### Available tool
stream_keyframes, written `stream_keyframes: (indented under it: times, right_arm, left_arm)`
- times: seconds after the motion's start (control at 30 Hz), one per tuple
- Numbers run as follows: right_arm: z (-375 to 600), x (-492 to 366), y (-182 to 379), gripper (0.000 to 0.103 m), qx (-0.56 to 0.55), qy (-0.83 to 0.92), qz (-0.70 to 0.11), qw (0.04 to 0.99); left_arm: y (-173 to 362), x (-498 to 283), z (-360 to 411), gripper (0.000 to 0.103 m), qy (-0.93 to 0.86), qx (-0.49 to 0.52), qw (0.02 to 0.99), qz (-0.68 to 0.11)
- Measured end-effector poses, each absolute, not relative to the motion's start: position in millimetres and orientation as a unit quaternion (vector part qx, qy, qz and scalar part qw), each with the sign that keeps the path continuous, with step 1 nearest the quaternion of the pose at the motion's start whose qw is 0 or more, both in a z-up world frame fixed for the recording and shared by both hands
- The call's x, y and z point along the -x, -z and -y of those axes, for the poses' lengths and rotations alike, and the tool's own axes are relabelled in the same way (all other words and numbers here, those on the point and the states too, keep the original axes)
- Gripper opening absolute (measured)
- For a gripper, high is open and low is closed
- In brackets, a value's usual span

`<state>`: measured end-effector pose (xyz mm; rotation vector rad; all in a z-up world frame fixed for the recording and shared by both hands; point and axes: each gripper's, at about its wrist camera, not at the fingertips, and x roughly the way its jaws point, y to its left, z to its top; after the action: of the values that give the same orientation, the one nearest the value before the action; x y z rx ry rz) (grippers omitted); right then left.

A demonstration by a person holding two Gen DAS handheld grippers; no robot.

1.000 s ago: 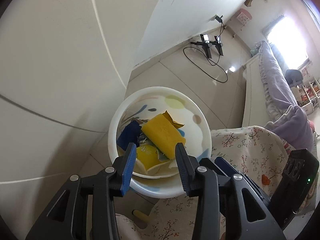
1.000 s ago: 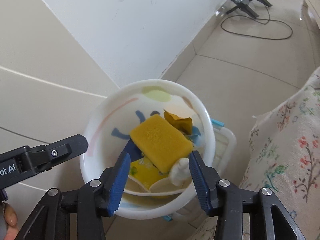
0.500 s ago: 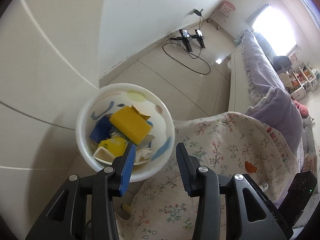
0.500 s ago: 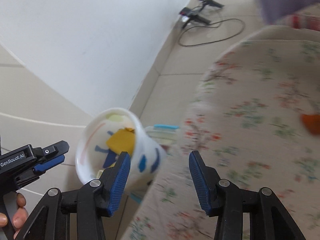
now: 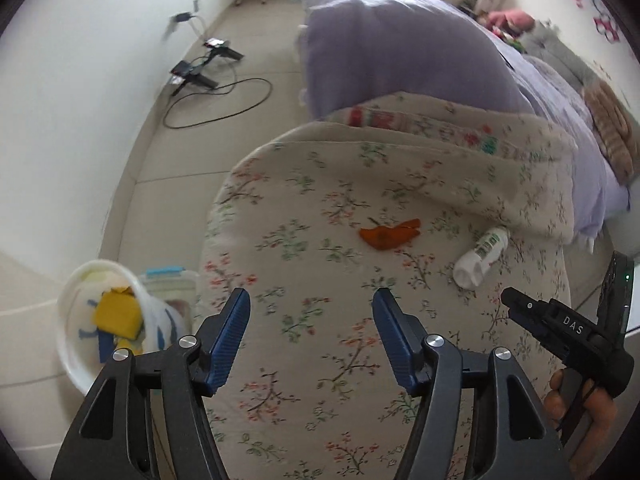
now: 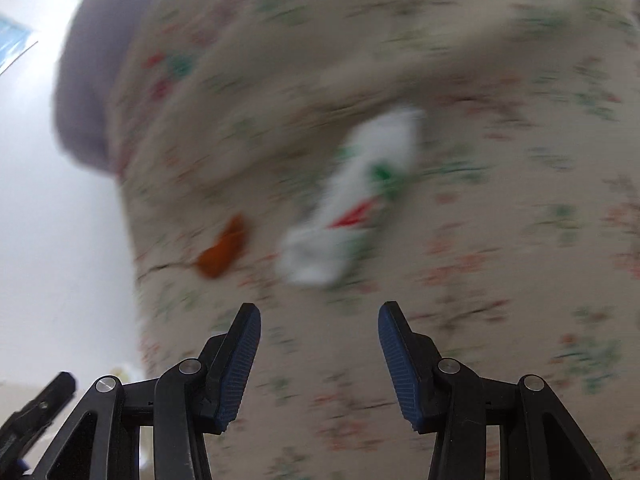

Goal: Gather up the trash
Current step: 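Move both tools back over the orange peel and AD bottle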

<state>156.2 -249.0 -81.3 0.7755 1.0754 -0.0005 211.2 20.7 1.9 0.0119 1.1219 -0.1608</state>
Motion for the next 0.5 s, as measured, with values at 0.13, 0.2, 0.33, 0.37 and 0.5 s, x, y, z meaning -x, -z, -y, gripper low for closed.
stream_keyframes:
  times: [0.13,0.2,0.33,0.37,0.5]
  right_arm:
    - [275,-143,93,0.054,-0.373,0.031,-0.502,0.780]
    - [279,-142,94,0.054,-0.369,0.038,-0.499,0.783]
    - [282,-145,93,0.055,-0.370,0.033,-0.494,0.786]
    - [285,-143,92,0.056,-0.367,0.032,-0.493,0.788]
    - [286,-145,92,0.061,-0.357,0.030,-0.491,0.794]
  left_arm:
    - [9,-236,29,0.067,0.097,-0.049,0.831,-0.545]
    - [18,-251,48,0.067,0.095,-0.077,0.831,-0.543]
    - [45,-273,89,0.067,0.103,-0.172,0.820,-0.536]
    - [50,-275,94,0.067,0.107,-0.184,0.818,-0.534]
    - [71,-295,100,0.067,0.108,-0.206,0.810,-0.539]
